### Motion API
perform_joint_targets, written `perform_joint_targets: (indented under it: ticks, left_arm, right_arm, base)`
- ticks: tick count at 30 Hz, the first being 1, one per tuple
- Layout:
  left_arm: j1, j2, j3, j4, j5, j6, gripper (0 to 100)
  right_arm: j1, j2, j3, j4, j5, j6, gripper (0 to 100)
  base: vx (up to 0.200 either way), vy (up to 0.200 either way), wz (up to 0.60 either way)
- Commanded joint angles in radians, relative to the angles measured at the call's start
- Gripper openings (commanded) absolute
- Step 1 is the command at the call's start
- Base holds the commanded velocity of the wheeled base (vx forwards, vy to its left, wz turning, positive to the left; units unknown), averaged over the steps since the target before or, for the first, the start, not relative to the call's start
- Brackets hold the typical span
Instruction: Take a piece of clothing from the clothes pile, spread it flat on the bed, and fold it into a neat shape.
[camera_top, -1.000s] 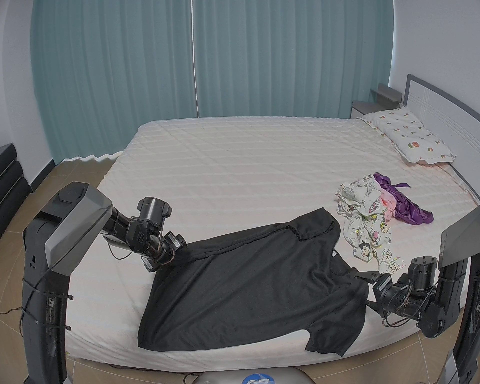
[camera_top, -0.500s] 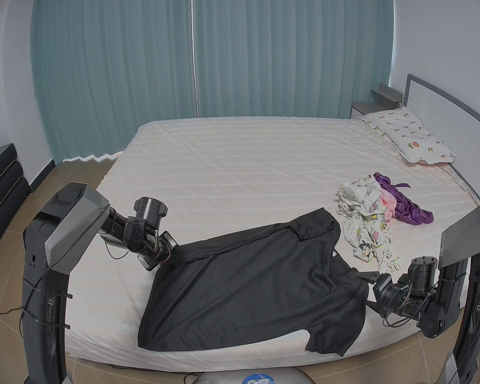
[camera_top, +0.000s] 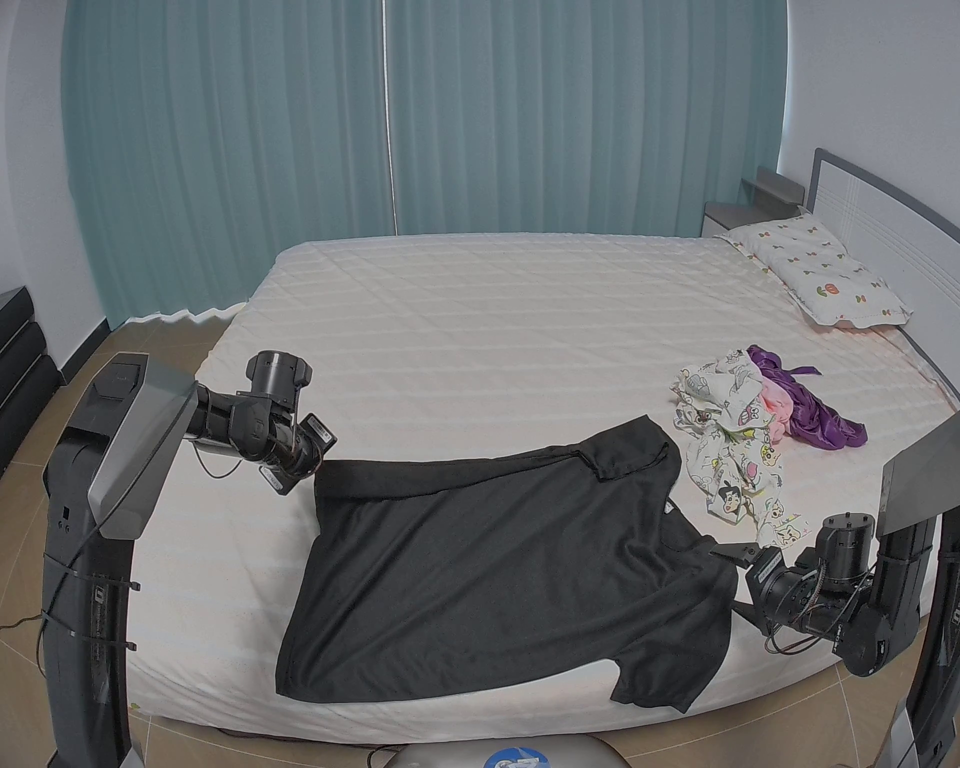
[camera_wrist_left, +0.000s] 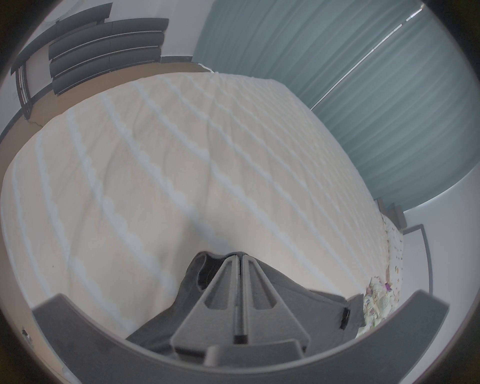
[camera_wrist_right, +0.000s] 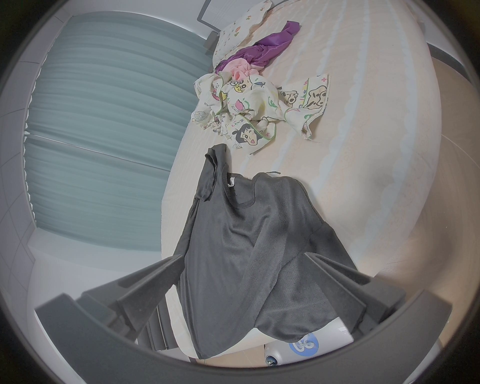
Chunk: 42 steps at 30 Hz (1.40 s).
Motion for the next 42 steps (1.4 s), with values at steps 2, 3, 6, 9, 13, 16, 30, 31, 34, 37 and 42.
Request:
perform_joint_targets:
  ticks: [2,3,6,9,13,16,30,31,34,37,42]
  left_arm:
    - [0.040,0.149,-0.209,0.077,0.027,0.001,0]
    - [0.043,0.155,-0.209,0.072,0.030,0.003,0]
    - [0.051,0.166,-0.209,0.036,0.030,0.003,0]
    - [0.063,0.166,-0.209,0.010,0.031,-0.002,0]
    - [0.084,0.155,-0.209,-0.026,0.031,-0.060,0]
    - [0.112,0.134,-0.209,-0.061,0.014,-0.114,0]
    - [0.149,0.137,-0.209,-0.099,0.001,-0.108,0]
    - [0.149,0.135,-0.209,-0.105,0.002,-0.108,0]
    - [0.150,0.135,-0.209,-0.115,0.005,-0.108,0]
    - [0.160,0.131,-0.209,-0.113,0.002,-0.108,100]
    - [0.172,0.124,-0.209,-0.099,-0.001,-0.111,100]
  right_arm:
    - [0.000,0.001,0.000,-0.018,0.000,0.000,100]
    - [0.000,0.001,0.000,-0.018,0.000,0.000,100]
    - [0.000,0.001,0.000,-0.018,0.000,0.000,100]
    - [0.000,0.001,0.000,-0.018,0.000,0.000,100]
    - [0.000,0.001,0.002,-0.018,0.000,0.000,100]
    - [0.000,0.001,0.005,-0.018,0.000,0.000,100]
    - [0.000,-0.005,0.008,-0.018,0.000,0.000,100]
    - [0.000,-0.005,0.008,-0.018,0.000,0.000,100]
    - [0.000,-0.005,0.008,-0.018,0.000,0.000,100]
    - [0.000,-0.005,0.008,-0.018,0.000,0.000,100]
    - [0.002,-0.007,0.008,-0.018,0.002,0.000,100]
  base:
    - [0.000,0.000,0.00]
    - [0.000,0.000,0.00]
    - [0.000,0.000,0.00]
    - [0.000,0.000,0.00]
    - [0.000,0.000,0.00]
    - [0.000,0.000,0.00]
    - [0.000,0.000,0.00]
    - [0.000,0.000,0.00]
    - [0.000,0.000,0.00]
    - [0.000,0.000,0.00]
    - [0.000,0.000,0.00]
